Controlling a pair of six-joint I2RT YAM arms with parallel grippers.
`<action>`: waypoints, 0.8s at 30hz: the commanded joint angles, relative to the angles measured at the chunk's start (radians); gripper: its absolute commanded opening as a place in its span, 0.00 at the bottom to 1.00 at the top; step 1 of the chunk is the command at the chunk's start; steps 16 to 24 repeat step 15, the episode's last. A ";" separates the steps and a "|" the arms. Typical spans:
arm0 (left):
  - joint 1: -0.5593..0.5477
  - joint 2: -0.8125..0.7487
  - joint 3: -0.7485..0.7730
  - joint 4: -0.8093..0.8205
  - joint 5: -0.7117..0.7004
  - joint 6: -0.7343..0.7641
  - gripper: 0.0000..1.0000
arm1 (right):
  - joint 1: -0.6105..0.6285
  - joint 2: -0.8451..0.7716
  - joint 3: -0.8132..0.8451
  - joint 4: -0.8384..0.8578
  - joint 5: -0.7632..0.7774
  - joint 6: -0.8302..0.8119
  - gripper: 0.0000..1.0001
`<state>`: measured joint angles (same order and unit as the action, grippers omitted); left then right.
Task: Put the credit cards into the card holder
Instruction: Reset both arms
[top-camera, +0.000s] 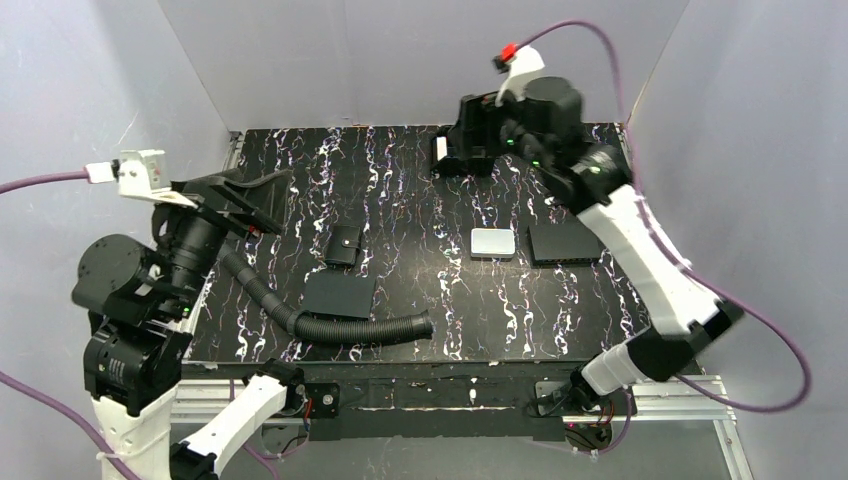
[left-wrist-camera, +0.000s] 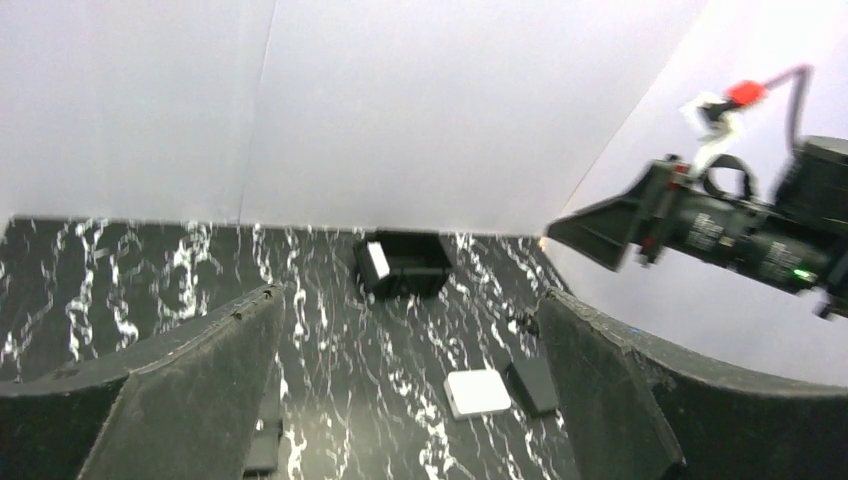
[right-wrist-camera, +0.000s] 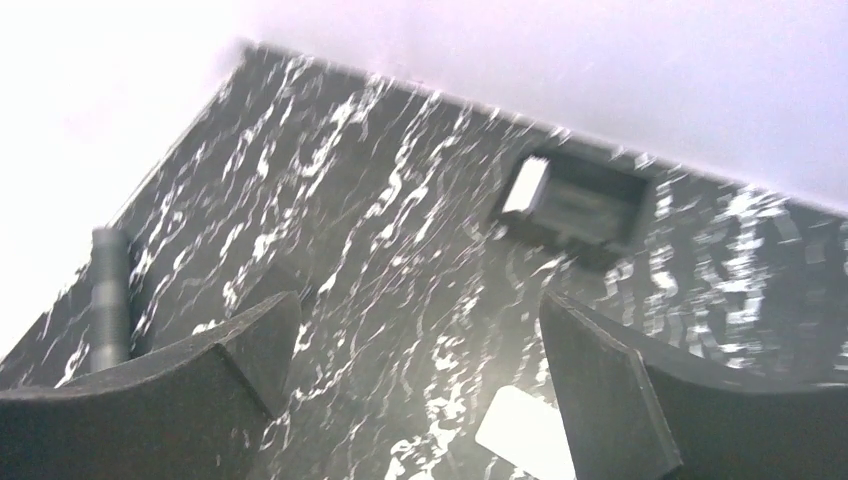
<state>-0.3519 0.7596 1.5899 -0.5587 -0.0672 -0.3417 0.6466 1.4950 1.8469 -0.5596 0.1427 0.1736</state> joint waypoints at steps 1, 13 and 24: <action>0.000 0.009 0.027 0.103 -0.008 0.054 0.98 | 0.000 -0.148 0.055 -0.068 0.262 -0.086 0.98; 0.001 0.043 0.060 0.082 0.007 0.067 0.98 | 0.000 -0.391 -0.042 0.071 0.472 -0.114 0.98; 0.000 0.041 0.058 0.084 0.008 0.066 0.98 | 0.001 -0.411 -0.065 0.086 0.438 -0.121 0.98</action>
